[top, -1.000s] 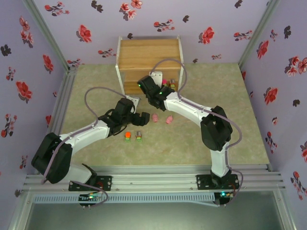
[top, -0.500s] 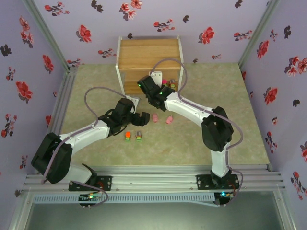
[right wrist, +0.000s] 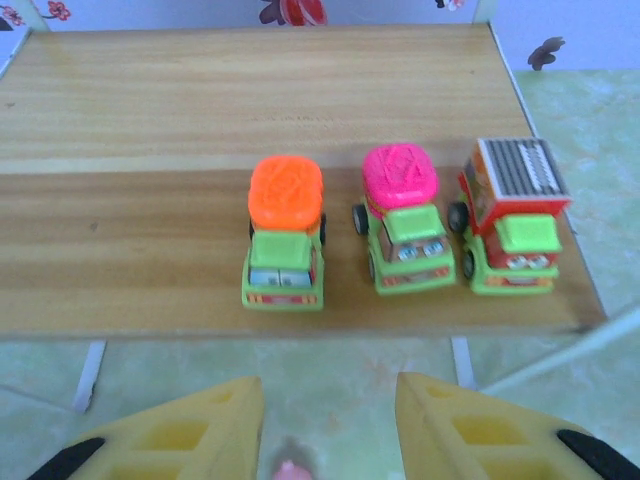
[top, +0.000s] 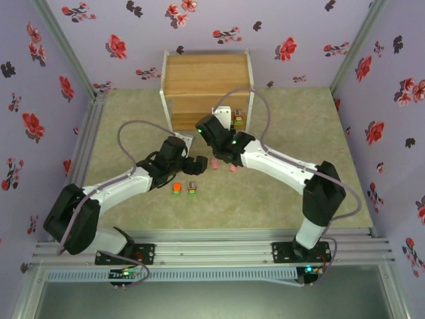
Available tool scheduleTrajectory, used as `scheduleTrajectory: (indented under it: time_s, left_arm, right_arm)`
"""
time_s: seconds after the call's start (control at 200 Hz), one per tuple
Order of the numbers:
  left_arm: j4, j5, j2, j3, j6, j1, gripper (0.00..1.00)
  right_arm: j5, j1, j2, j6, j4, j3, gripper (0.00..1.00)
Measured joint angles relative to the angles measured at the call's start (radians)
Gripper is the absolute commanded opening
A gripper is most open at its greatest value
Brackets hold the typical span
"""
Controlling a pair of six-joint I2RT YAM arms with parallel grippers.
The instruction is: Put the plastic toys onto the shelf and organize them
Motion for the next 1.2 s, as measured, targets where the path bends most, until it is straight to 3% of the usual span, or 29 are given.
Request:
scheduleTrajectory:
  time_s: [0.185,0.595,0.75,0.97,1.2]
  left_arm:
    - [-0.006,-0.052,0.000,0.000,0.015,-0.043,0.92]
    - [-0.095,-0.290,-0.037,-0.002,-0.023,-0.203,0.92]
    - [-0.177,-0.397,-0.135,-0.031,-0.116,-0.286,0.92]
    - [-0.310,-0.534,-0.273,-0.110,-0.298,-0.336,0.90]
    - [-0.463,-0.658,-0.301,-0.135,-0.486,-0.440,0.89]
  right_arm:
    - [0.017,0.050,-0.132,0.013,-0.001,-0.144,0.18]
    - [0.003,0.069,-0.423,0.008,-0.008,-0.457,0.29]
    - [-0.040,0.069,-0.448,-0.034,0.014,-0.531,0.29]
    - [-0.095,0.069,-0.447,-0.113,0.113,-0.613,0.31]
    - [-0.167,0.059,-0.453,-0.183,0.262,-0.716,0.35]
